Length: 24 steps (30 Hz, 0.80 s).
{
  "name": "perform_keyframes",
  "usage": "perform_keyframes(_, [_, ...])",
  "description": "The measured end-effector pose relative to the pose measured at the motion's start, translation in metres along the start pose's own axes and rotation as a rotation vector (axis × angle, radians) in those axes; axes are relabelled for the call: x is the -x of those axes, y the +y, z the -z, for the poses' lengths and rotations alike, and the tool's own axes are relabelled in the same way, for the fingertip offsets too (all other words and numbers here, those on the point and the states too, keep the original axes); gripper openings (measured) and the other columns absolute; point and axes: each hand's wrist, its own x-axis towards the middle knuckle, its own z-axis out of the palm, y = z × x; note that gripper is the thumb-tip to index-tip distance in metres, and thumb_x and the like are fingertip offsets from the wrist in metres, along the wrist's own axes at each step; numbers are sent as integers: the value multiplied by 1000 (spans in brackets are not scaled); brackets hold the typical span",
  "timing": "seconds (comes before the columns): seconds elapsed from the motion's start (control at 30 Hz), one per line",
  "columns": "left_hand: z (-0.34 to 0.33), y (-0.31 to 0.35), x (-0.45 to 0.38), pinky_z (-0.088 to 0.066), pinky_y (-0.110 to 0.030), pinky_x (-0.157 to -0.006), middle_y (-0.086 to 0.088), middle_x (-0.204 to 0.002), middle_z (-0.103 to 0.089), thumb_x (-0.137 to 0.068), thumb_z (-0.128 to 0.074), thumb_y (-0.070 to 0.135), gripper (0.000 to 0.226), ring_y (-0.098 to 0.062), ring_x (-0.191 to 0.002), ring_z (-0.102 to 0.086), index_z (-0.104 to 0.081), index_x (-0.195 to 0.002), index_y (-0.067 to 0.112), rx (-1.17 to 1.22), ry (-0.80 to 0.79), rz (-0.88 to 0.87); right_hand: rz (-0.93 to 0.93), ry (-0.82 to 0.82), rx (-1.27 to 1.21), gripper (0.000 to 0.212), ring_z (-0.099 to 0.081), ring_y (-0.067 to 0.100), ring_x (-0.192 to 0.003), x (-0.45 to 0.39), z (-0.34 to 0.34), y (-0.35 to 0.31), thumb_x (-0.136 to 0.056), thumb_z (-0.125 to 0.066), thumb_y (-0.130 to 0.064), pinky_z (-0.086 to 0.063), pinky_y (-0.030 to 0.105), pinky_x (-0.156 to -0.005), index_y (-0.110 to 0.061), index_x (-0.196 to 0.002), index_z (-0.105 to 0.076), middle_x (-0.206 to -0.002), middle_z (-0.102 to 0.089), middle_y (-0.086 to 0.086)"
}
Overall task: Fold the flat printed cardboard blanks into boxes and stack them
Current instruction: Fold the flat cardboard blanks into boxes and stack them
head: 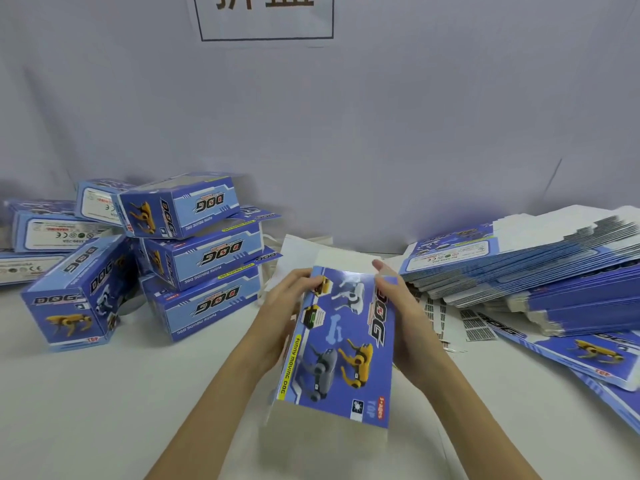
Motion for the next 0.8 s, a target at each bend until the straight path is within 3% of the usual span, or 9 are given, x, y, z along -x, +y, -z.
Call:
perform_keyframes(0.1, [-8, -2, 2, -62, -31, -73, -12, -115, -74, -102, -62, 38, 32, -28, -103, -76, -62, -121, 13, 28, -46, -34, 46, 123, 7, 50, -77, 27, -85, 0, -5, 9, -90, -73, -45, -63, 35, -72, -13, -127, -67, -108, -79, 16])
perform_keyframes(0.23, [-4, -2, 4, -62, -33, -69, -12, -113, -73, -97, -69, 37, 25, -32, -100, -76, -60, -110, 17, 72, -74, -45, 8, 156, 61, 38, -79, 28, -85, 2, -6, 8, -92, -66, -51, -63, 29, -68, -18, -107, -79, -104, -80, 16])
perform_keyframes(0.4, [1, -6, -1, -62, -44, -87, -12, -118, -75, -92, -75, 43, 43, -34, -107, -75, -59, -121, 15, 59, -96, 10, 43, 155, 142, 45, -79, 27, -90, -5, 0, 5, -89, -68, -51, -62, 36, -76, -19, -121, -71, -105, -80, 12])
perform_keyframes(0.5, [6, -3, -2, -59, -44, -93, 8, -109, -78, -80, -78, 55, 26, -18, -102, -76, -72, -102, 43, -15, -114, -36, 57, 163, 119, 41, -78, 25, -79, -7, 0, 4, -87, -71, -46, -61, 28, -62, -13, -109, -59, -94, -78, 10])
perform_keyframes(0.53, [7, -3, -2, -58, -47, -96, 9, -109, -78, -80, -78, 55, 25, -17, -102, -76, -72, -102, 44, -27, -110, -54, 48, 166, 122, 39, -78, 25, -78, -7, 0, 6, -89, -71, -46, -60, 28, -61, -13, -105, -56, -92, -78, 11])
perform_keyframes(0.6, [6, -4, -1, -54, -56, -101, -6, -116, -76, -84, -76, 51, 48, -29, -105, -76, -65, -122, 23, -2, -95, -71, 26, 176, 116, 40, -78, 28, -80, -8, -1, 8, -92, -71, -47, -61, 30, -64, -12, -101, -53, -92, -78, 12])
perform_keyframes(0.67, [3, -4, 0, -54, -60, -100, -17, -119, -73, -87, -74, 46, 60, -35, -106, -75, -54, -129, 8, 61, -93, -75, 23, 189, 93, 46, -78, 29, -81, -9, -2, 9, -87, -73, -50, -61, 33, -67, -12, -101, -52, -92, -77, 12])
perform_keyframes(0.73, [6, -7, -3, -63, -50, -87, -10, -112, -77, -87, -77, 39, 48, -26, -101, -77, -57, -117, 7, 117, -108, -43, 29, 196, 84, 50, -78, 29, -80, -8, -3, 8, -82, -76, -52, -61, 34, -68, -11, -99, -51, -91, -77, 12])
perform_keyframes(0.8, [7, -6, -3, -63, -28, -67, 15, -88, -79, -84, -79, 35, 21, -5, -86, -77, -63, -95, 27, 130, -152, 1, 35, 186, 62, 50, -79, 28, -77, -7, -2, 8, -82, -77, -51, -62, 32, -63, -11, -96, -50, -90, -77, 12])
